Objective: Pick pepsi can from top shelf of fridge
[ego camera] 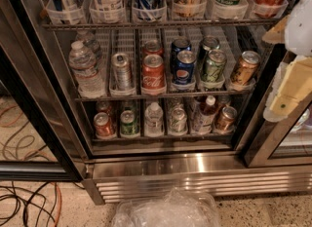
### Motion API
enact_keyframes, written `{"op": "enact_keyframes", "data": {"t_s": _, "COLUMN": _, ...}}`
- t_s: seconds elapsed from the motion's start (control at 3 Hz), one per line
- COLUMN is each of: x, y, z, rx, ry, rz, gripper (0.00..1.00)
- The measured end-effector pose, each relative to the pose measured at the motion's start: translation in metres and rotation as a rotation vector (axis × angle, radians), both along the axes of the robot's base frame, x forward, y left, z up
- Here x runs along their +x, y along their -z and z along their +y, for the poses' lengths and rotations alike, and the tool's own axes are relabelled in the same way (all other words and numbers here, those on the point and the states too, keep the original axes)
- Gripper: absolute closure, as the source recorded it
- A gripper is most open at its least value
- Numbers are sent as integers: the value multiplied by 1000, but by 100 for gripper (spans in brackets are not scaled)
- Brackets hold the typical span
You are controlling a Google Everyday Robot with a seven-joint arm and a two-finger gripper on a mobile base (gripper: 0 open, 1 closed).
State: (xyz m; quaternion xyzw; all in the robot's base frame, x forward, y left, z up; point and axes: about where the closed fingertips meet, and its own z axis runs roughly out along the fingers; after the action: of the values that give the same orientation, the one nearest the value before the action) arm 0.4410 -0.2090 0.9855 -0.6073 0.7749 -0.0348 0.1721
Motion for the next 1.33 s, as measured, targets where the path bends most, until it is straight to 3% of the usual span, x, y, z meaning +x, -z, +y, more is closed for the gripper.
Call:
{"op": "enact_keyframes", "data": {"t_s": 0.67, "x": -6, "y": -24, "z": 25, "rx": 117, "ry": 25, "rz": -104, "gripper": 0}}
{"op": "enact_keyframes", "data": {"t_s": 1.0, "x": -6, "y": -24, "z": 25, "rx": 117, "ry": 25, "rz": -104, "gripper": 0}}
{"op": "enact_keyframes", "data": {"t_s": 1.33, "x": -10, "y": -27, "z": 43, "rx": 148, "ry": -3, "rz": -125, "gripper": 0}}
